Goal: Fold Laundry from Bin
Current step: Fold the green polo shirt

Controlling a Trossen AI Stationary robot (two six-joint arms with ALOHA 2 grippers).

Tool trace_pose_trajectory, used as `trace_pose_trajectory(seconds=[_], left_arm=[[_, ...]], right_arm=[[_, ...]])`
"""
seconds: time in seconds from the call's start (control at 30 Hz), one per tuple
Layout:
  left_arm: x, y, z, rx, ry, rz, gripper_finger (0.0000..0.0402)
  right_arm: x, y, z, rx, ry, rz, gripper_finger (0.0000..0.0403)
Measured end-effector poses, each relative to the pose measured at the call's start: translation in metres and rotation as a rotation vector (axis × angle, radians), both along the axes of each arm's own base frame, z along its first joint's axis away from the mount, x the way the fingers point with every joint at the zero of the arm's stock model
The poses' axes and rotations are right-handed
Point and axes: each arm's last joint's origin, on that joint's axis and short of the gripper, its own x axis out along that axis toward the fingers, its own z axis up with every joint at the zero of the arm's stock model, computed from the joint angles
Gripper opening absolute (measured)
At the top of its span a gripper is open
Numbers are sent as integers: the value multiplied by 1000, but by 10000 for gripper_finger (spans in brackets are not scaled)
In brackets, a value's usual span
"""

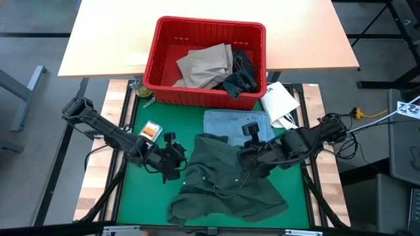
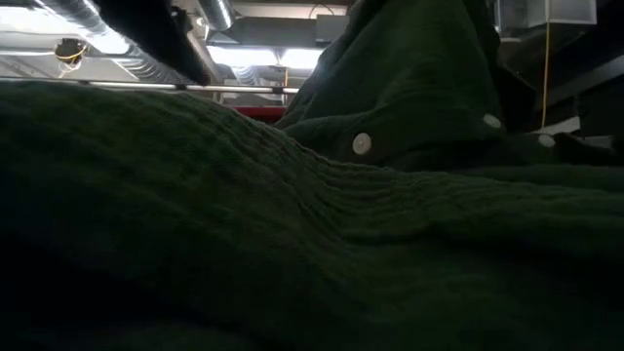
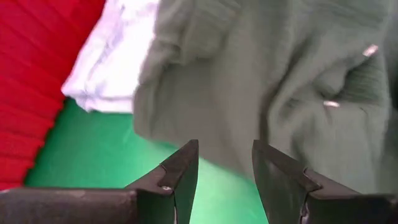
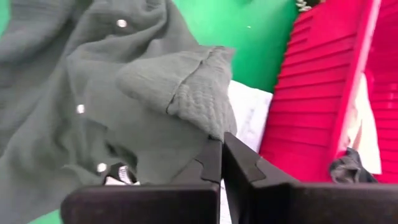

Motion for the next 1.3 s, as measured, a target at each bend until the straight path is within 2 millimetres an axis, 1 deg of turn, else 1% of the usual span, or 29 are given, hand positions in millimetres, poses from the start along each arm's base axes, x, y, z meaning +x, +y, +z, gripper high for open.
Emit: trace_pose_trajectory(seconds=[0.17, 0.33, 0.53, 0.63, 0.7, 0.8, 0.97, 1.23, 1.3], left_arm=[[11, 17, 2, 40, 0, -31, 144], [24, 42, 5, 3, 3, -103, 144], [35, 74, 9, 18, -21, -172, 144], [42, 87, 7, -29, -33, -227, 144], [48, 92, 0, -70, -20, -272, 144], [55, 97, -13, -72, 23, -299, 144], [66, 111, -33, -36, 79, -231, 144], [72, 126, -54, -43, 155, -242, 144], [74, 129, -60, -70, 170, -250, 144]], right_arm=[[-1, 2, 0, 16, 8, 12, 3], [-1, 3, -1, 60, 32, 31, 3], [-1, 3, -1, 59, 34, 35, 3], [-1, 3, -1, 58, 34, 38, 3], [-1, 3, -1, 58, 34, 38, 3], [-1, 3, -1, 57, 34, 39, 3], [-1, 3, -1, 47, 39, 58, 3], [-1, 3, -1, 45, 40, 61, 3], [-1, 4, -1, 52, 43, 64, 3]])
